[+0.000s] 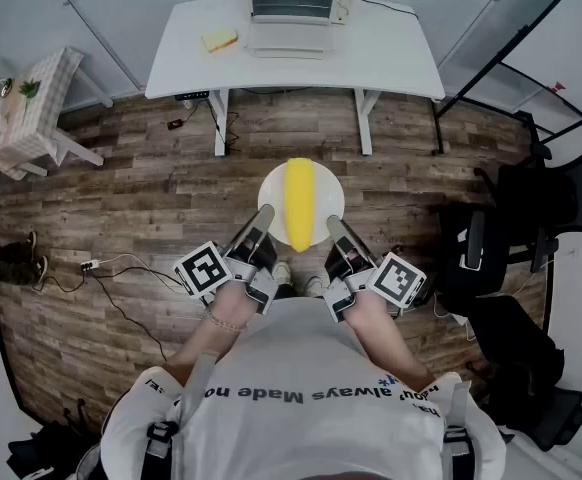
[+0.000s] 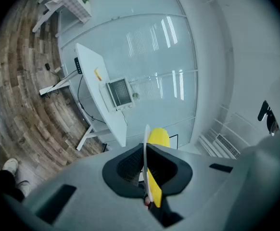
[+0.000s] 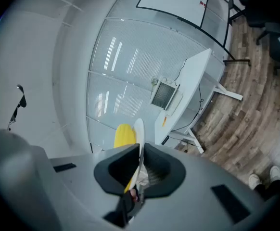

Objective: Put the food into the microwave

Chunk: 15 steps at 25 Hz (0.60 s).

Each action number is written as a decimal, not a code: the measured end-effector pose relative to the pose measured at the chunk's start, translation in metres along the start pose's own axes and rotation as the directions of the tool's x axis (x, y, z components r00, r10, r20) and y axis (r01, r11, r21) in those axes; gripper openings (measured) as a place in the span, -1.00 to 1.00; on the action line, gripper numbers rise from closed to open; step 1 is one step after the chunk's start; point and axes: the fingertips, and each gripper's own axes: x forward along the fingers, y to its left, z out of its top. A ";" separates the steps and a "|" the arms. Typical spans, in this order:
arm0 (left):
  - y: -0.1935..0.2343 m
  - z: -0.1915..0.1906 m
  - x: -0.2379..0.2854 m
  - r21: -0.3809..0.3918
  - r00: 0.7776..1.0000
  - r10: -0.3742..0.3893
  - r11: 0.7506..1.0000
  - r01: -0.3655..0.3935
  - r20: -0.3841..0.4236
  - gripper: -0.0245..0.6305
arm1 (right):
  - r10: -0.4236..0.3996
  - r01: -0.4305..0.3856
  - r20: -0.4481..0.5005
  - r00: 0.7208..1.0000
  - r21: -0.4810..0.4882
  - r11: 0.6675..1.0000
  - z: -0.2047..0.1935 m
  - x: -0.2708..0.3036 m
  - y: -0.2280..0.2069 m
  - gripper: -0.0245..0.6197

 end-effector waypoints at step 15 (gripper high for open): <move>0.003 0.025 -0.010 0.010 1.000 -0.008 1.000 0.009 -0.019 -0.87 | 0.029 -0.028 0.026 0.999 -0.037 0.999 -0.011 0.022 0.019 -0.83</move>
